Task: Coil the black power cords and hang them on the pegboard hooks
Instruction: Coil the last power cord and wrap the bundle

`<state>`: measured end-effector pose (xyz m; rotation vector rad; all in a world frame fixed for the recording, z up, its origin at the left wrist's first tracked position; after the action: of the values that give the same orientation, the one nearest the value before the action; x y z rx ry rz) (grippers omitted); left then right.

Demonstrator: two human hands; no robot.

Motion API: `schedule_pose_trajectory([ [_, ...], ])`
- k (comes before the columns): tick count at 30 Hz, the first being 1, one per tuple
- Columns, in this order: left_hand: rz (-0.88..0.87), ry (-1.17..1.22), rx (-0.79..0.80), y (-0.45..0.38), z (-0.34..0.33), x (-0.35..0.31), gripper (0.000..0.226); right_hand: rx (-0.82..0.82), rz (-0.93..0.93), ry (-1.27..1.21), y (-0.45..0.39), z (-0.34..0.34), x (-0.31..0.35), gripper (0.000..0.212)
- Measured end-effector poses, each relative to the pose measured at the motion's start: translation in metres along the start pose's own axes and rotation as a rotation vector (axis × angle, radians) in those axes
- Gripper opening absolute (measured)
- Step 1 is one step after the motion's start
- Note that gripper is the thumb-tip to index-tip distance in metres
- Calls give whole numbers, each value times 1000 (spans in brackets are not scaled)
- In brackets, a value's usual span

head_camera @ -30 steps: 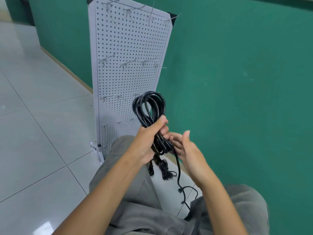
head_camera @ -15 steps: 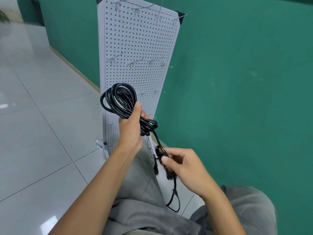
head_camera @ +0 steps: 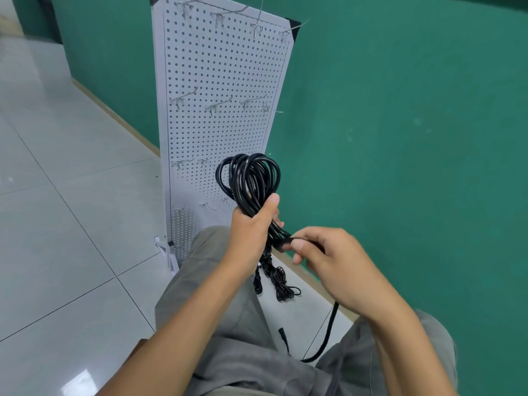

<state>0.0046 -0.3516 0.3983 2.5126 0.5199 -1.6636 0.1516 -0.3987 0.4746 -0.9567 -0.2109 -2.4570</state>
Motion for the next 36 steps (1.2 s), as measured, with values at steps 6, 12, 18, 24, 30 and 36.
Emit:
schedule_pose_trajectory([
  [6, 71, -47, 137, 10, -11, 6, 28, -257, -44, -60, -7, 18, -6, 17],
  [12, 285, 114, 383, 25, -29, 8, 49, -372, -97, -273, -6, 27, -13, 21],
  [18, 308, 113, 505, 32, -32, 8, 46, -289, -142, -185, -5, 30, -26, 9],
  [24, 392, 260, 712, 35, -34, 1, 20, -533, -208, -168, 1, 35, -29, 33],
  [30, 436, 465, 775, 33, -35, -5, 25, -313, -110, -531, -2, 29, -42, 14],
  [36, 408, 632, 673, 24, -29, -16, 30, -219, -73, -649, 11, 19, -62, 22],
])
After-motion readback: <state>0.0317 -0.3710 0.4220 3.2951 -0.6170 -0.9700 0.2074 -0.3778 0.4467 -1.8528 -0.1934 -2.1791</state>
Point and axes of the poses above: each hand's wrist, its own y-axis away from the middle knuckle, its own z-axis out of the back of the hand, x = y × z, the point moved 3 cm from there along -y, towards the middle knuckle, and after that the axes turned 5 degrees about x, right-handed, at the moved point
